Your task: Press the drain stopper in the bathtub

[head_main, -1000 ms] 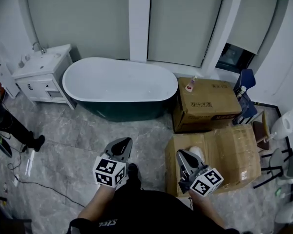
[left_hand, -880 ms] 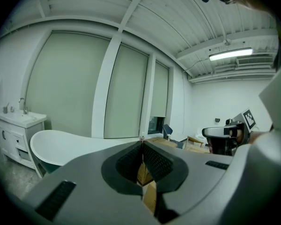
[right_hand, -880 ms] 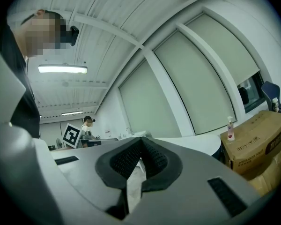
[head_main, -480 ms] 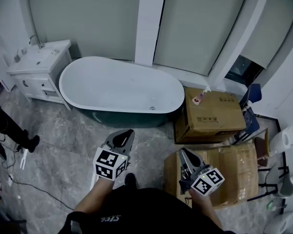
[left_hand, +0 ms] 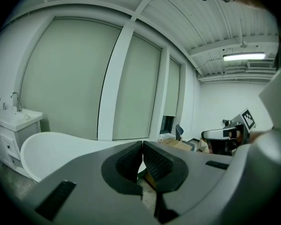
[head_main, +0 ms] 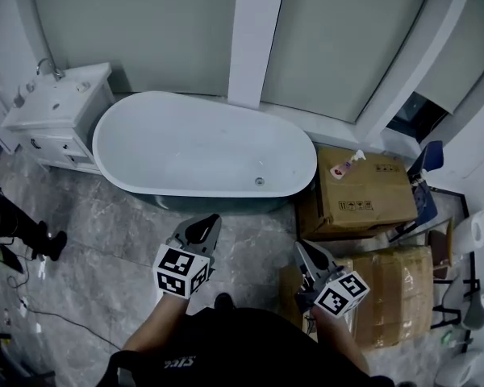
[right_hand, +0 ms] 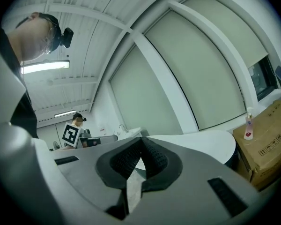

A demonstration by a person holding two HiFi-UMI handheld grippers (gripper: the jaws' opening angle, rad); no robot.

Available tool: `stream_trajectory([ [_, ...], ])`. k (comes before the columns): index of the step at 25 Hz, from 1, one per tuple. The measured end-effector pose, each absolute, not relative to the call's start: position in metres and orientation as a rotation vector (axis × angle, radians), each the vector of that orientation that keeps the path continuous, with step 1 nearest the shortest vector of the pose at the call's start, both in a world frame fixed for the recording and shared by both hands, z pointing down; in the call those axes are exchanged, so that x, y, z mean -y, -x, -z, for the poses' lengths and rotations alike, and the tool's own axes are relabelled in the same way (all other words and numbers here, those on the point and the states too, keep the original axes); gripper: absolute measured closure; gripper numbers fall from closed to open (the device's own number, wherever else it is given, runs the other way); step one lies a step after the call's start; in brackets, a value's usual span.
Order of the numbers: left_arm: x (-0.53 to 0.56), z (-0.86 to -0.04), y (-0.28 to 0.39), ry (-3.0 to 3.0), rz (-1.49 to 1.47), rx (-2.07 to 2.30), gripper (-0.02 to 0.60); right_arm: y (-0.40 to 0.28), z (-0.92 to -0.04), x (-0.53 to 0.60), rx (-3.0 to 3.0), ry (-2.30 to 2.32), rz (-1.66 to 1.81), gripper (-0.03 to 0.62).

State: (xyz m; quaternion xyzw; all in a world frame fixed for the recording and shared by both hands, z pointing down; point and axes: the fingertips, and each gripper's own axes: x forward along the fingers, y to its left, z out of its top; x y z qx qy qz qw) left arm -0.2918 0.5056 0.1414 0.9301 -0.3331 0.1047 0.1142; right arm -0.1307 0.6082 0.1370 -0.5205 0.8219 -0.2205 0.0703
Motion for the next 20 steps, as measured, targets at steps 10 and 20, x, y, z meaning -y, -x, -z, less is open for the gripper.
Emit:
stream_trajectory([
  [10, -0.433, -0.150, 0.278, -2.730, -0.369, 0.942, 0.561, 0.126, -0.158, -0.524, -2.430, 1.545, 0.756, 0.580],
  [20, -0.328, -0.175, 0.240, -2.630, -0.413, 1.062, 0.561, 0.060, -0.202, -0.388, -2.411, 1.523, 0.907, 0.580],
])
